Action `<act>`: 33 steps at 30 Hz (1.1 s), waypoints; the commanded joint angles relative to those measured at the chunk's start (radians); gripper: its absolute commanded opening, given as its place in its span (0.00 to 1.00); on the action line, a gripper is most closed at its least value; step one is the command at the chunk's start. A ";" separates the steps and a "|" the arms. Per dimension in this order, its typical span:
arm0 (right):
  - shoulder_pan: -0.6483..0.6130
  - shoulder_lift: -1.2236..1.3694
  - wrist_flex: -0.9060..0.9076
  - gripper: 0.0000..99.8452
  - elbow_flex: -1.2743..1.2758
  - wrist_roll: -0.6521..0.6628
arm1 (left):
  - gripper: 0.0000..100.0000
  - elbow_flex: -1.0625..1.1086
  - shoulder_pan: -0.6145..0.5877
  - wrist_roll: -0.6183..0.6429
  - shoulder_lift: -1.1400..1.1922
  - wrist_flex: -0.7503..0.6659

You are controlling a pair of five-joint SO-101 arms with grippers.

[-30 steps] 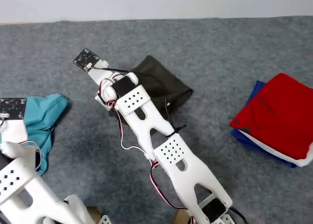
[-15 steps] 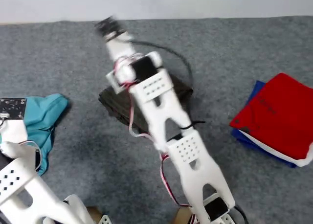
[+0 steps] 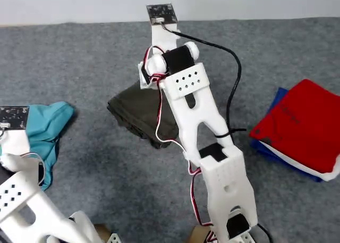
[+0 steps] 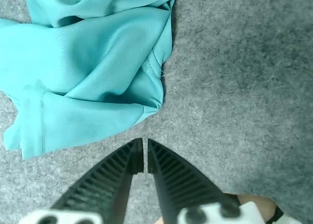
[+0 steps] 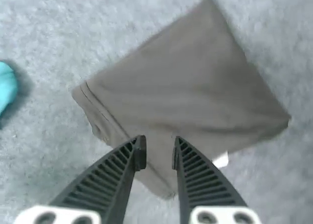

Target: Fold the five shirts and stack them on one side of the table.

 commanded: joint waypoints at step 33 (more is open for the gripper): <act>0.064 0.383 -0.309 0.53 0.012 -0.615 | 0.02 0.045 0.008 -0.005 -0.014 -0.029</act>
